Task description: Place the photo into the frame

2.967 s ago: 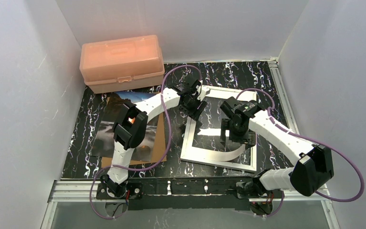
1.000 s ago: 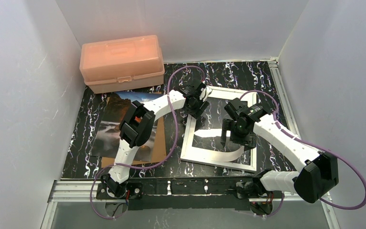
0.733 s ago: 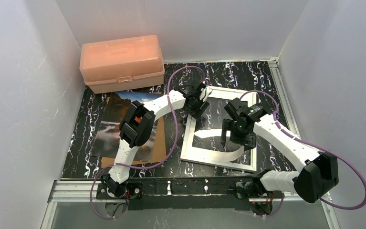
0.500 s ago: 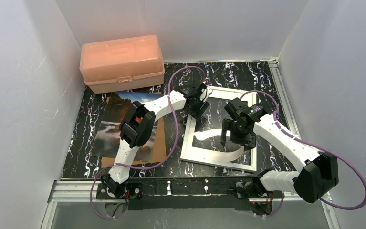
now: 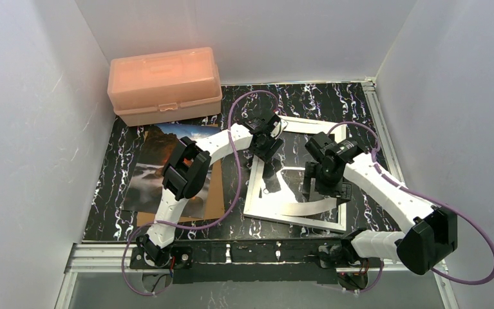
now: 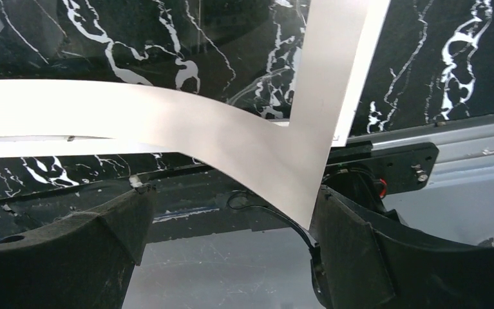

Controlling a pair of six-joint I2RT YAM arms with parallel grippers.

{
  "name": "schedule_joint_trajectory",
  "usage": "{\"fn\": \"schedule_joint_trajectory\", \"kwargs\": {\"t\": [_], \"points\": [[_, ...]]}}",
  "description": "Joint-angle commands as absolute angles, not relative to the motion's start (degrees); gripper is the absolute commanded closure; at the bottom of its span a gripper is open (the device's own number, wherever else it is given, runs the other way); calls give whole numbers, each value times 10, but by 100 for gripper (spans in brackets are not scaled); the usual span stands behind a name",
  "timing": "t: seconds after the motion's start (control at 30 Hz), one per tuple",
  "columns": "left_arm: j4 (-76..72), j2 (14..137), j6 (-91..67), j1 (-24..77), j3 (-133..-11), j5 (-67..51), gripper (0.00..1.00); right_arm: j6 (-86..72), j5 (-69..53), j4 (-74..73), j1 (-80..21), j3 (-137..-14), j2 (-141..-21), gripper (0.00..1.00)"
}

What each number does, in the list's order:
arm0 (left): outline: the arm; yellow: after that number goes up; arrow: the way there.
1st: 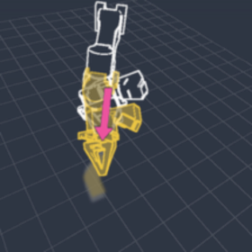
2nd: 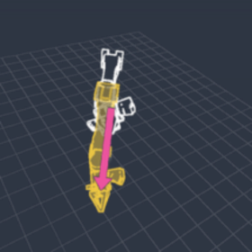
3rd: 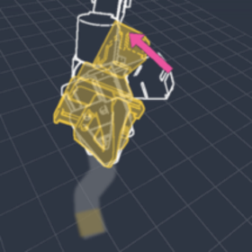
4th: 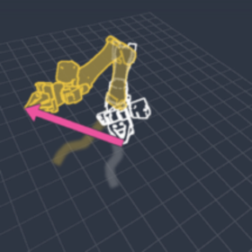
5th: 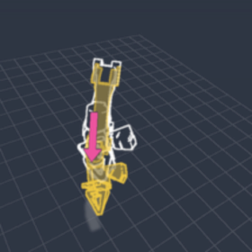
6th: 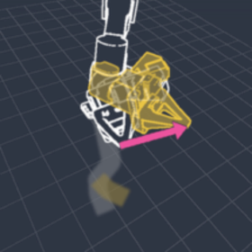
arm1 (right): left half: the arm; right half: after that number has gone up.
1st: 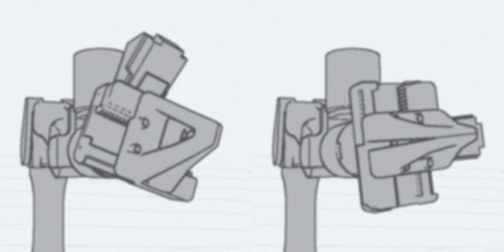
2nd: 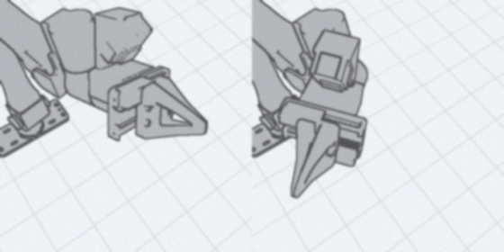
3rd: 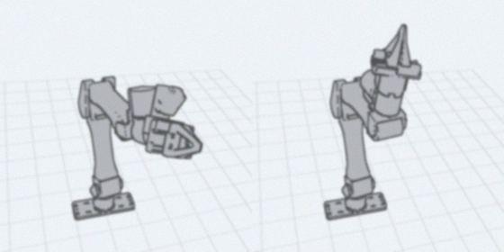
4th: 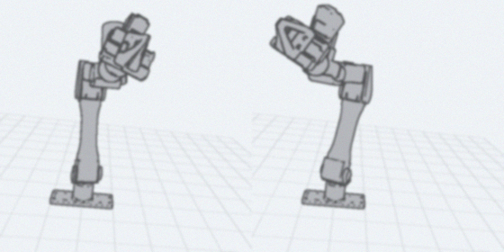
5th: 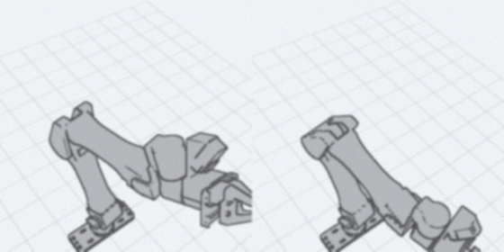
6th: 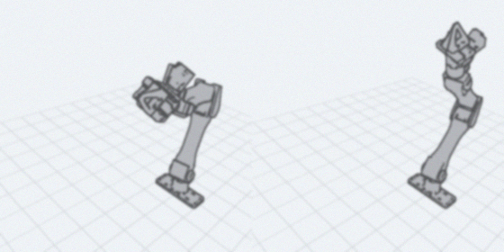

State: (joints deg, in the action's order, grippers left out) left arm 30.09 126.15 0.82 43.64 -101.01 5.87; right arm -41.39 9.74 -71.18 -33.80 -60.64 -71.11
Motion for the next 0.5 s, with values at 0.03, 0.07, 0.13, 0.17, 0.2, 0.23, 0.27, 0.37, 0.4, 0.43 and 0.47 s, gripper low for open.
{"fn": "schedule_joint_trajectory", "kwargs": {"t": [0.03, 0.07, 0.13, 0.17, 0.2, 0.23, 0.27, 0.37, 0.4, 0.43, 0.47], "points": [[325, 1249, 14, 435, -994, 89, 39, -422, 145, -795, -334, -638, -682, 1], [325, 1250, 15, 434, -995, 90, 39, -424, 153, -805, -333, -638, -677, 1], [326, 1250, 16, 435, -995, 89, 40, -420, 156, -811, -332, -632, -667, 1], [325, 1250, 16, 435, -995, 89, 40, -419, 153, -811, -331, -627, -661, 1], [326, 1249, 16, 435, -996, 89, 40, -419, 151, -811, -330, -622, -658, 1], [325, 1249, 17, 435, -994, 90, 40, -418, 149, -811, -329, -617, -658, 1], [326, 1248, 17, 435, -994, 90, 40, -418, 149, -811, -328, -616, -658, 1], [325, 1246, 18, 435, -991, 91, 40, -423, 150, -808, -327, -621, -661, 2], [324, 1245, 18, 435, -991, 91, 40, -426, 153, -806, -327, -625, -663, 1], [325, 1243, 18, 435, -991, 90, 40, -430, 155, -800, -327, -629, -666, 1], [325, 1240, 18, 434, -991, 89, 40, -432, 156, -790, -327, -632, -669, 1]]}}
